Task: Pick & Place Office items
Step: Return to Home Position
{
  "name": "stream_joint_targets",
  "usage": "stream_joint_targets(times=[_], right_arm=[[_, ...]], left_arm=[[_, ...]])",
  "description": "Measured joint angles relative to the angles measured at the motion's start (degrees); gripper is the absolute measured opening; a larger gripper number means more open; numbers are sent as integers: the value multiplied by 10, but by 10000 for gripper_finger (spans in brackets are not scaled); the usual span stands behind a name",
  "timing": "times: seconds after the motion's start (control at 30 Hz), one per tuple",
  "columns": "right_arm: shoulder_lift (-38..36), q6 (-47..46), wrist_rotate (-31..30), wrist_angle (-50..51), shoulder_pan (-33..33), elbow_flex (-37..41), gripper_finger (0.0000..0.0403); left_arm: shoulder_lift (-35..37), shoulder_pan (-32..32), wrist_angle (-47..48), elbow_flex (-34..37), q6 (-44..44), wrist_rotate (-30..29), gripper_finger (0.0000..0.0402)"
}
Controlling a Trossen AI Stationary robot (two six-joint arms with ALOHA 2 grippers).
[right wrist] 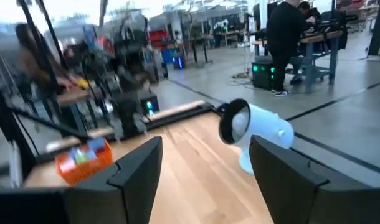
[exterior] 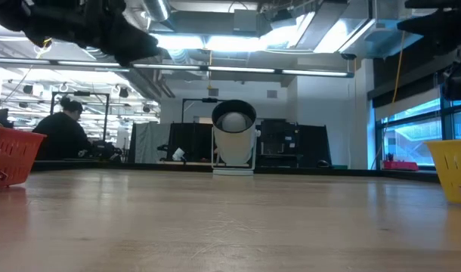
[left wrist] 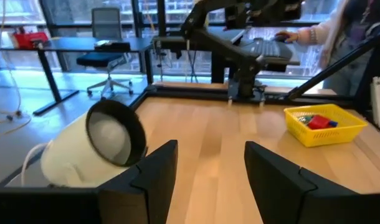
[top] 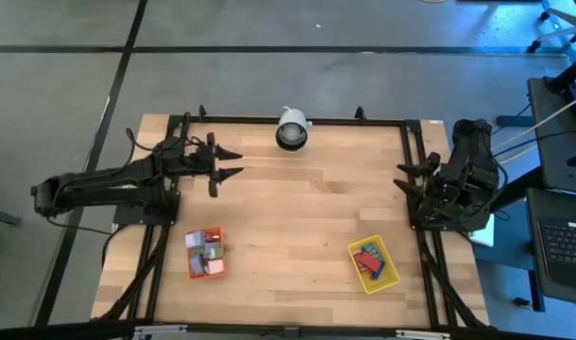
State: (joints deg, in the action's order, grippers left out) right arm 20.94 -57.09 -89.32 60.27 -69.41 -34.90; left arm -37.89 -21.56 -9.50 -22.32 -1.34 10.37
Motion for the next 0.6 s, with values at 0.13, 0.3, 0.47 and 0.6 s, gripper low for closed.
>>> stream_joint_targets(times=[0.13,0.3,0.47,0.6], right_arm=[[1,-48,-7,0,-14,17,242],[1,-120,-7,11,-3,67,242],[1,-204,-7,14,6,119,242],[1,-235,-7,13,9,146,242]], left_arm=[[-1,-12,-7,14,1,0,182],[-2,-15,-37,33,1,8,182],[-3,-15,-39,43,1,13,182],[-2,-15,-39,43,1,23,182]])
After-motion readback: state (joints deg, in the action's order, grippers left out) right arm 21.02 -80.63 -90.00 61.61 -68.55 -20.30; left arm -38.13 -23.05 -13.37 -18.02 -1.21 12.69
